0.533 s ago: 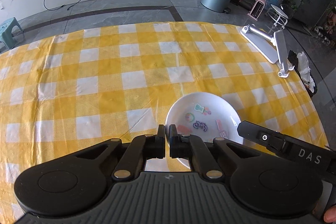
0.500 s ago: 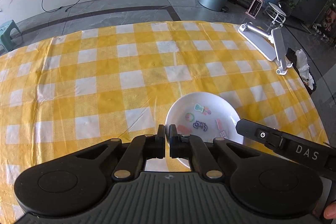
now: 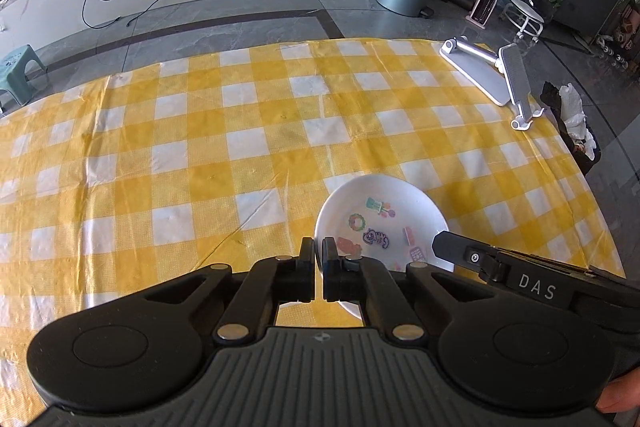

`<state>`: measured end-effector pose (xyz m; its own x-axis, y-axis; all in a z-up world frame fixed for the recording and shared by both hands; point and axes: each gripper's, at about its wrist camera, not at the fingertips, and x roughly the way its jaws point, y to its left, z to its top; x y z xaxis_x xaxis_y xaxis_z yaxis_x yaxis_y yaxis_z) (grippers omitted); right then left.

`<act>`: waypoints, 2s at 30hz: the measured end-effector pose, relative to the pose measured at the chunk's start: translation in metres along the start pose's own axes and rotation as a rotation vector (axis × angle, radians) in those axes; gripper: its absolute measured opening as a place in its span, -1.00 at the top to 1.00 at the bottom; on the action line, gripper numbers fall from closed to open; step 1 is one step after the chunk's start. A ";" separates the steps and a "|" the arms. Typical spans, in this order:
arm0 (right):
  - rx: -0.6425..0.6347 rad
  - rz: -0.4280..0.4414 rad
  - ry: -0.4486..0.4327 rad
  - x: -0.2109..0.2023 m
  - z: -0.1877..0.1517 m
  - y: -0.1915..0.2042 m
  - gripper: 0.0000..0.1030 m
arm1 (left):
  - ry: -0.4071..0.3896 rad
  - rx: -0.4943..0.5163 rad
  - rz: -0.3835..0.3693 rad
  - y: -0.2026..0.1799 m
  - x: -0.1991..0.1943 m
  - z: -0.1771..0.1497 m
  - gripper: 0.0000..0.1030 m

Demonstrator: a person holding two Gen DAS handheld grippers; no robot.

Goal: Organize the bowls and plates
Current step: 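Move both tools to the white sticker bowl rim and close on it, then carry the white sticker bowl with both tools and lower it onto the 'Fruity' plate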

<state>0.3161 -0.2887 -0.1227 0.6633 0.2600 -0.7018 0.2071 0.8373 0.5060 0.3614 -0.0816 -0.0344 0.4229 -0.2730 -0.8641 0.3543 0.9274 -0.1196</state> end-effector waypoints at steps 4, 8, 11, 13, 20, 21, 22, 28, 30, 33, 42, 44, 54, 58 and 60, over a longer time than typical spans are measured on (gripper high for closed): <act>-0.031 0.009 -0.022 -0.019 -0.005 0.009 1.00 | -0.010 0.012 0.021 -0.007 -0.022 -0.006 0.93; -0.045 0.037 -0.044 -0.044 -0.012 0.013 1.00 | -0.029 0.005 0.022 -0.014 -0.047 -0.015 0.93; -0.055 0.057 -0.056 -0.068 -0.021 0.014 1.00 | -0.035 -0.003 0.011 -0.022 -0.065 -0.025 0.93; -0.058 0.064 -0.058 -0.086 -0.029 0.013 1.00 | -0.039 -0.018 -0.007 -0.027 -0.077 -0.034 0.94; -0.081 0.097 -0.124 -0.151 -0.062 -0.001 1.00 | -0.074 -0.044 -0.042 -0.057 -0.115 -0.077 0.92; -0.075 0.100 -0.129 -0.157 -0.068 -0.005 1.00 | -0.078 -0.037 -0.042 -0.063 -0.120 -0.084 0.92; -0.066 0.104 -0.135 -0.165 -0.076 -0.011 1.00 | -0.082 -0.029 -0.041 -0.069 -0.123 -0.092 0.92; 0.010 0.101 -0.181 -0.206 -0.124 -0.042 1.00 | -0.132 0.000 -0.052 -0.102 -0.143 -0.141 0.91; 0.033 0.099 -0.189 -0.216 -0.135 -0.050 1.00 | -0.149 -0.005 -0.052 -0.110 -0.145 -0.156 0.91; 0.042 0.073 -0.189 -0.226 -0.150 -0.056 0.99 | -0.158 -0.044 -0.067 -0.114 -0.144 -0.174 0.91; 0.019 -0.017 -0.128 -0.217 -0.165 -0.064 0.96 | -0.123 -0.166 -0.076 -0.113 -0.116 -0.205 0.91; 0.013 -0.033 -0.112 -0.212 -0.165 -0.065 0.95 | -0.111 -0.170 -0.067 -0.113 -0.110 -0.209 0.91; -0.008 -0.084 -0.046 -0.189 -0.167 -0.062 0.97 | -0.099 -0.164 -0.016 -0.113 -0.094 -0.213 0.88; -0.007 -0.097 -0.038 -0.185 -0.167 -0.061 0.97 | -0.098 -0.162 -0.018 -0.113 -0.090 -0.212 0.88; -0.001 -0.104 -0.036 -0.183 -0.167 -0.062 0.97 | -0.095 -0.155 -0.018 -0.114 -0.088 -0.212 0.88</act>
<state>0.0619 -0.3080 -0.1094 0.6633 0.1544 -0.7323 0.2757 0.8593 0.4309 0.1070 -0.1087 -0.0489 0.4974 -0.3055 -0.8119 0.2322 0.9487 -0.2147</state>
